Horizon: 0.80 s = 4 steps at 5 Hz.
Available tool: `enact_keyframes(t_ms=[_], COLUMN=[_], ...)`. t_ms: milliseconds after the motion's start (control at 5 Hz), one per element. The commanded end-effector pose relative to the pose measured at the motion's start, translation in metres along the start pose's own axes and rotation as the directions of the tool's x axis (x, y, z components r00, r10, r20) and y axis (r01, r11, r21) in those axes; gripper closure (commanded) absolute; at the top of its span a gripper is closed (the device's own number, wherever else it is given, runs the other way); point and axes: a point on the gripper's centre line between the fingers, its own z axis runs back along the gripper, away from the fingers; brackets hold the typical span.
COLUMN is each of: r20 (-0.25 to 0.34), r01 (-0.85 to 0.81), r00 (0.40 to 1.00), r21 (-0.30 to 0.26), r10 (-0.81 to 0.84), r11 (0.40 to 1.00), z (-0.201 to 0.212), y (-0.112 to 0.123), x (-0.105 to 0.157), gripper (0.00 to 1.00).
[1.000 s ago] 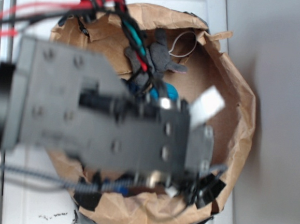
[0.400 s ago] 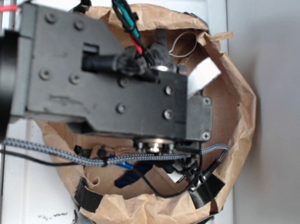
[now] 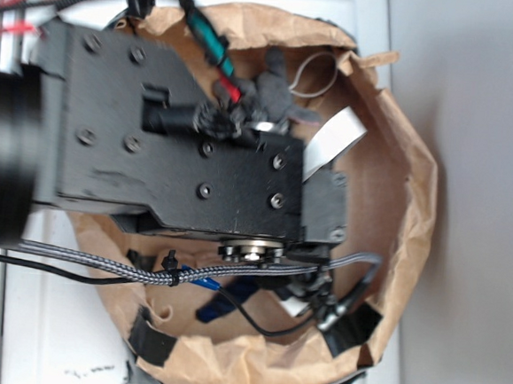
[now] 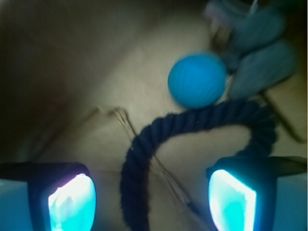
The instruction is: Grab the blue rope.
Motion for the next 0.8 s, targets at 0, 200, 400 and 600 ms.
enact_keyframes(t_ms=[0, 200, 400, 600], r20=[0.028, -0.039, -0.034, -0.036], r01=[-0.026, 0.043, 0.054, 0.030], r00=[0.999, 0.998, 0.998, 0.999], r21=[-0.032, -0.062, -0.068, -0.057], r10=[0.027, -0.045, -0.057, -0.032], r11=[0.999, 0.997, 0.996, 0.998], z=[-0.023, -0.042, -0.058, -0.059], y=[0.004, -0.006, -0.012, -0.011], x=[0.012, 0.002, -0.001, 0.001], gripper=[0.00, 0.00, 0.00, 1.00])
